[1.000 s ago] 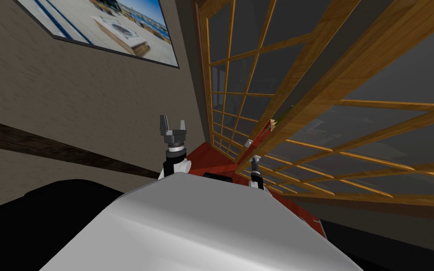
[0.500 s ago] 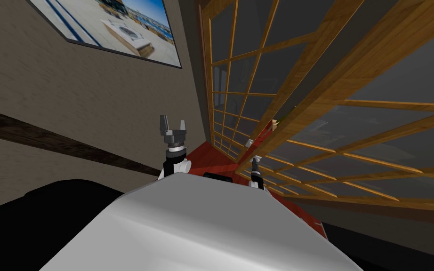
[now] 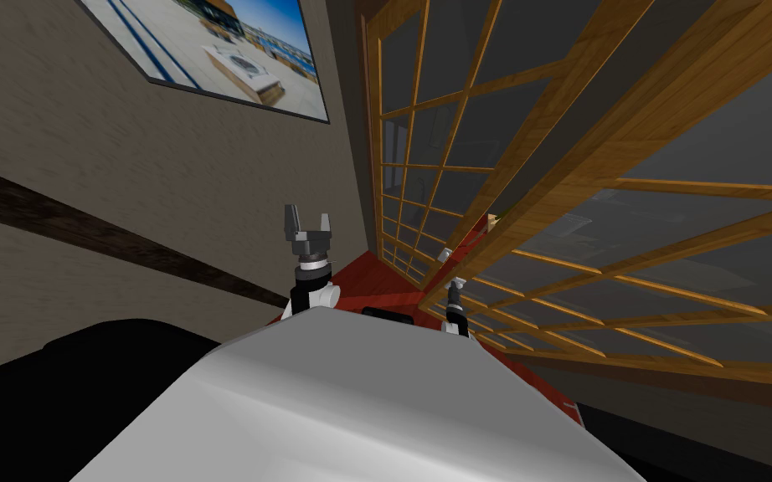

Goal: Pull the door open

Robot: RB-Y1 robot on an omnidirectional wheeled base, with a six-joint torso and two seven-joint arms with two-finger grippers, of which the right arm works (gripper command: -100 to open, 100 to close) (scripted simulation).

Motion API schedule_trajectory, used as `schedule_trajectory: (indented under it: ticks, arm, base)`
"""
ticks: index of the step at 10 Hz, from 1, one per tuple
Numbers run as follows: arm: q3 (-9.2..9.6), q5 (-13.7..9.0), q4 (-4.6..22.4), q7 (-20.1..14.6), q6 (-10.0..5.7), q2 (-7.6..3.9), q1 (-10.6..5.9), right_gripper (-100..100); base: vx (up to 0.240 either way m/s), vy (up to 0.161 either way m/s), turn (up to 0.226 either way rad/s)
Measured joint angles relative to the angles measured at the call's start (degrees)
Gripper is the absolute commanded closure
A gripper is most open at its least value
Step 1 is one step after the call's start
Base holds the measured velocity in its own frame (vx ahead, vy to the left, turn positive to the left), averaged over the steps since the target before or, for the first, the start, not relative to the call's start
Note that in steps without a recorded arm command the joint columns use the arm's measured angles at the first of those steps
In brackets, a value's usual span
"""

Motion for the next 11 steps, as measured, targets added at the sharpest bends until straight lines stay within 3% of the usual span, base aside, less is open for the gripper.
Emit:
schedule_trajectory:
  ticks: [2,3,8,9,11]
  arm:
    - [0.34,-0.91,-2.68,-2.20,1.05,0.13,1.40,100]
    - [0.59,-1.18,-1.51,-3.62,0.62,-0.17,0.77,100]
    - [1.71,-3.85,-3.25,-10.71,0.70,-0.21,1.61,100]
    - [1.84,-4.50,-4.61,-12.06,1.42,-0.20,2.15,100]
    - [2.23,-5.35,-2.77,-14.66,0.39,-0.23,1.07,100]
  base:
    - [-0.026,-0.012,0.050]
    - [-0.034,-0.013,0.063]
    - [-0.030,-0.014,0.055]
    - [-0.020,-0.012,0.025]
    - [-0.035,-0.013,0.074]
